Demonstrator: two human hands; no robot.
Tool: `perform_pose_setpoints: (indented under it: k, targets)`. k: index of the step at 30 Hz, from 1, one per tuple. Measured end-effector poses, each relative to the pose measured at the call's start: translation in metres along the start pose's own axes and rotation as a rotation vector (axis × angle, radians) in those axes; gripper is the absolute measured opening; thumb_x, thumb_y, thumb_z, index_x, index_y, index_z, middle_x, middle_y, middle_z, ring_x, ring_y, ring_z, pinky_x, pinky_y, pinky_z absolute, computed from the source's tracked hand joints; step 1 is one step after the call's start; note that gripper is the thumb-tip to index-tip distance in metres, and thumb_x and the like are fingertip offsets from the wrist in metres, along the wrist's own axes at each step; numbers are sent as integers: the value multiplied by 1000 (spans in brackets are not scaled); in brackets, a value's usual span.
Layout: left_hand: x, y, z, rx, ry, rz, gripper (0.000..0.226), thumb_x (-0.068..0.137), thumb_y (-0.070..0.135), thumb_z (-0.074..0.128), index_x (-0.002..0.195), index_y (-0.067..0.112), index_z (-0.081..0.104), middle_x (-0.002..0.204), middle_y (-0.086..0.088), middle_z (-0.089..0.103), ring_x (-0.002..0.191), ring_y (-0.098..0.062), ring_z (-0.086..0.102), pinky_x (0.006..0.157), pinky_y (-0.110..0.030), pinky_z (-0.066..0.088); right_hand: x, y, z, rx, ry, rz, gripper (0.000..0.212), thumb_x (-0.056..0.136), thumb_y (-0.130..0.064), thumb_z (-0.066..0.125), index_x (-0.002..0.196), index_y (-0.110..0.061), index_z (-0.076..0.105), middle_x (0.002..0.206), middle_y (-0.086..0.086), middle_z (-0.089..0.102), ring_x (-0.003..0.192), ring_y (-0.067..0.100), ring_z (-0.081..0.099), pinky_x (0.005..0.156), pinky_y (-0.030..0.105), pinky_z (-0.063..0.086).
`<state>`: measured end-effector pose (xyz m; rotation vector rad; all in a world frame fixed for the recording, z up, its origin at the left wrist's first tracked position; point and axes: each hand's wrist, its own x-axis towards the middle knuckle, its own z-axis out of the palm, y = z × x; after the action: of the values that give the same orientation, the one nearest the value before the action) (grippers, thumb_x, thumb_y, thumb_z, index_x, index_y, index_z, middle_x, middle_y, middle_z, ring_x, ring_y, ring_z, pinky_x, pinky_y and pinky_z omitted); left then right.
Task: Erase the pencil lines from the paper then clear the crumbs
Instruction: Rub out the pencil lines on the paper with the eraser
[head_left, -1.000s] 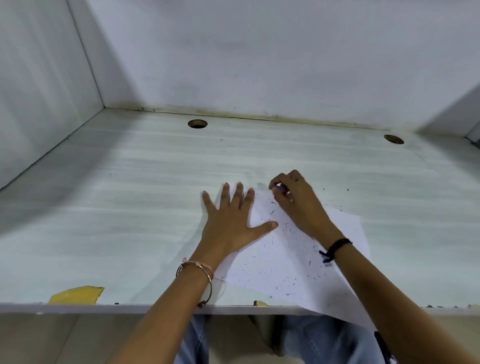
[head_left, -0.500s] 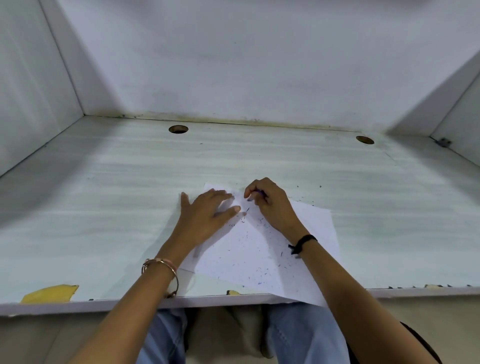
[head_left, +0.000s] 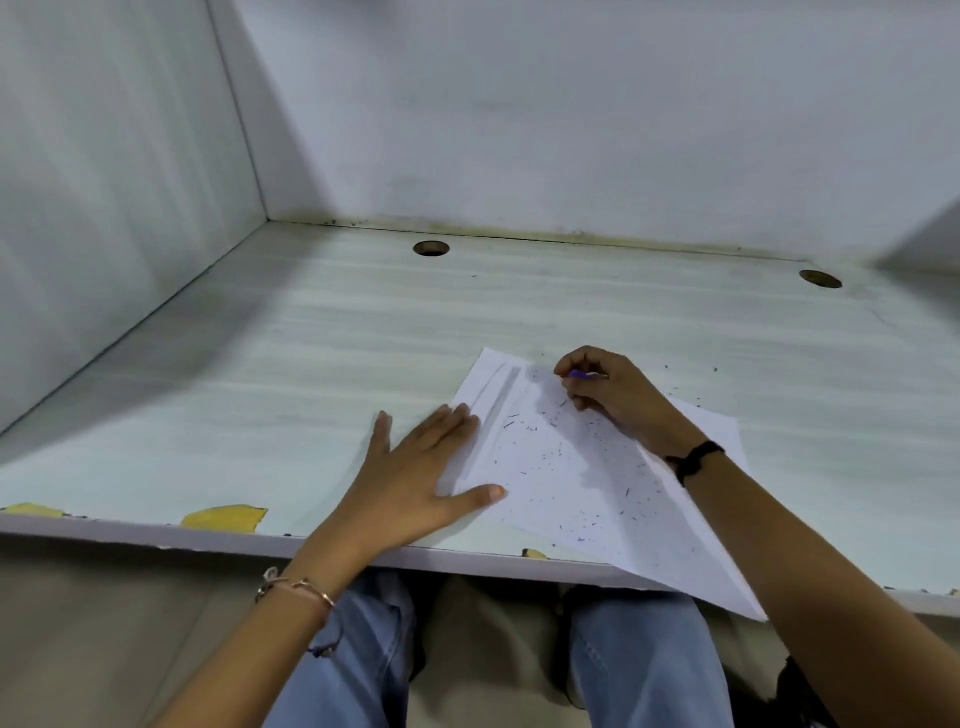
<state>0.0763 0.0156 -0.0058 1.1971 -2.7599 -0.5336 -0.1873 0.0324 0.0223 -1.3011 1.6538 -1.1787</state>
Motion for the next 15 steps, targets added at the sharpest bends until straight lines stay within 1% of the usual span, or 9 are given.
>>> perform_pose_setpoints:
  k: [1, 2, 4, 6, 8, 9, 12, 15]
  targets:
    - [2, 2, 0, 31, -9, -8, 95, 77, 84, 20, 156, 34, 4, 160, 23, -7, 142, 11, -14, 117, -53, -15, -5, -7, 2, 56, -80, 30, 16, 92, 8, 49, 93, -3, 62, 80, 9, 56, 66, 18, 51, 61, 20, 48]
    - [4, 4, 0, 53, -19, -12, 95, 77, 84, 19, 156, 34, 1, 160, 22, -9, 142, 11, -16, 116, -55, -16, -13, -13, 6, 49, -142, 45, 17, 91, 10, 49, 93, -1, 62, 82, 12, 56, 66, 18, 52, 62, 20, 49]
    - [10, 7, -1, 84, -48, -18, 97, 77, 86, 17, 155, 34, -5, 160, 21, -14, 142, 8, -20, 114, -58, -17, -27, -20, 18, -118, -201, 27, 19, 90, 8, 52, 93, -4, 66, 92, 13, 60, 70, 17, 60, 67, 18, 51]
    - [15, 8, 0, 94, -58, -22, 98, 76, 87, 18, 155, 34, -8, 160, 19, -16, 144, 4, -21, 112, -60, -18, -39, -23, 29, -280, -196, -49, 23, 89, 4, 55, 94, -12, 70, 100, 7, 60, 77, 13, 66, 72, 19, 55]
    - [17, 10, 1, 91, -39, -20, 100, 76, 88, 18, 155, 33, -8, 161, 18, -16, 144, 2, -22, 112, -61, -18, -48, -26, 35, -323, -163, -122, 26, 87, 2, 58, 94, -19, 72, 98, 3, 62, 77, 9, 66, 74, 19, 54]
    - [18, 10, 3, 91, -29, -19, 102, 75, 89, 17, 155, 32, -7, 161, 17, -17, 144, 2, -22, 112, -61, -17, -52, -26, 39, -340, -146, -153, 24, 86, -1, 62, 94, -21, 71, 95, -1, 65, 75, 6, 64, 72, 16, 52]
    - [16, 14, 6, 92, -7, -14, 110, 72, 90, 14, 156, 23, -9, 162, 10, -19, 142, 1, -27, 113, -60, -18, -62, -25, 49, -382, -132, -207, 17, 83, -5, 67, 90, -20, 71, 85, -7, 68, 73, 3, 60, 69, 11, 47]
    - [15, 16, 7, 89, 5, -17, 113, 72, 90, 15, 156, 19, -10, 162, 6, -20, 142, -2, -29, 114, -58, -18, -65, -23, 53, -381, -121, -244, 19, 81, -3, 67, 88, -19, 73, 89, -5, 66, 83, 8, 63, 74, 16, 52]
